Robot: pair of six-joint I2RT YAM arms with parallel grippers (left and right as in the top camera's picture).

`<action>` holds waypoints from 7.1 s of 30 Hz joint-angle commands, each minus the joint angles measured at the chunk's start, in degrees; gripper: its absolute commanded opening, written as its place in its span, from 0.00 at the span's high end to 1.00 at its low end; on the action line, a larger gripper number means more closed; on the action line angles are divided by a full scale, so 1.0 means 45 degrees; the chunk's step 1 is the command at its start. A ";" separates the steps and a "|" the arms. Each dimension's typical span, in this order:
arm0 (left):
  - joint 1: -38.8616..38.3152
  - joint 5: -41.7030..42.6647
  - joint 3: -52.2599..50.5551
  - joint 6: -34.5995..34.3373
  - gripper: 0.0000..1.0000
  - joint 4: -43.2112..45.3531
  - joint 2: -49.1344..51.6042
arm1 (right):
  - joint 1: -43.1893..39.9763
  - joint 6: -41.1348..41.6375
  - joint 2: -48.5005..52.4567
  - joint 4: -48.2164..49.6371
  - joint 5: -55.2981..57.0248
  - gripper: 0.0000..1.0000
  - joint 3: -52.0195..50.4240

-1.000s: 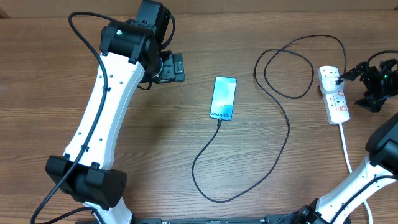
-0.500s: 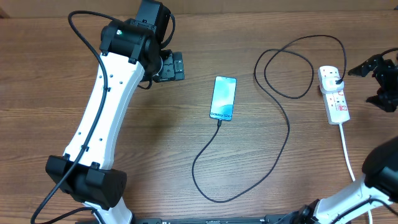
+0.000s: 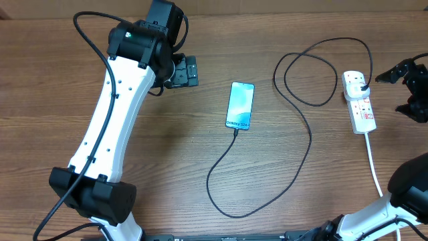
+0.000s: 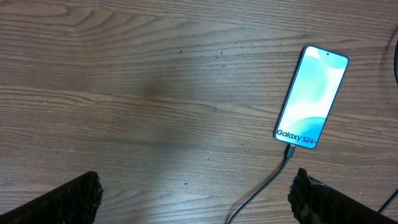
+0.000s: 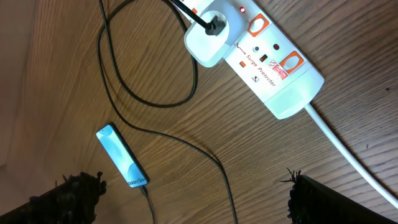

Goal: Plug charger to phone and switch on socket

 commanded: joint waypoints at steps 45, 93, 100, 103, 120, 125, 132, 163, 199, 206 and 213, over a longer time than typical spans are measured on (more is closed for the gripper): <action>0.0010 -0.0738 -0.0044 0.0631 0.00 0.1671 -0.2501 | 0.0044 0.0000 -0.0296 0.0068 -0.0049 0.00 0.0340; 0.3857 0.0743 -2.4373 0.0622 0.00 2.3129 -2.2255 | 0.0044 0.0000 -0.0296 0.0068 -0.0049 0.00 0.0340; 0.4532 0.0792 -2.5830 0.0000 0.00 2.2979 -2.3591 | 0.0044 0.0000 -0.0296 0.0068 -0.0049 0.00 0.0340; 0.4532 0.0758 -2.5830 0.0117 0.00 2.2639 -2.3591 | 0.0044 0.0000 -0.0296 0.0068 -0.0049 0.00 0.0340; 0.4532 0.2409 -2.5830 0.2968 0.00 1.8666 -2.3591 | 0.0044 0.0000 -0.0296 0.0068 -0.0049 0.00 0.0340; 0.4532 0.2409 -2.5830 0.3696 0.00 1.7568 -2.3591 | 0.0044 0.0000 -0.0296 0.0068 -0.0049 0.00 0.0340; 0.4517 0.2414 -2.5830 0.4056 0.00 1.7558 -2.3591 | 0.0044 0.0000 -0.0296 0.0068 -0.0049 0.00 0.0340; 0.4517 0.2399 -2.5830 0.3283 0.00 1.7597 -2.3586 | 0.0044 0.0000 -0.0296 0.0068 -0.0049 0.00 0.0340; 0.4517 0.2399 -2.5830 0.3283 0.00 1.7597 -2.3586 | 0.0102 0.0495 -0.0913 0.1977 -0.0097 0.00 0.0325; 0.4517 0.2399 -2.5830 0.3283 0.00 1.7597 -2.3586 | 0.1239 0.0481 -0.2322 0.3696 -0.0044 0.00 0.0136; 0.4517 0.2399 -2.5830 0.3283 0.00 1.7597 -2.3586 | 0.3419 0.0481 -0.4235 0.6144 0.1030 0.00 -0.1535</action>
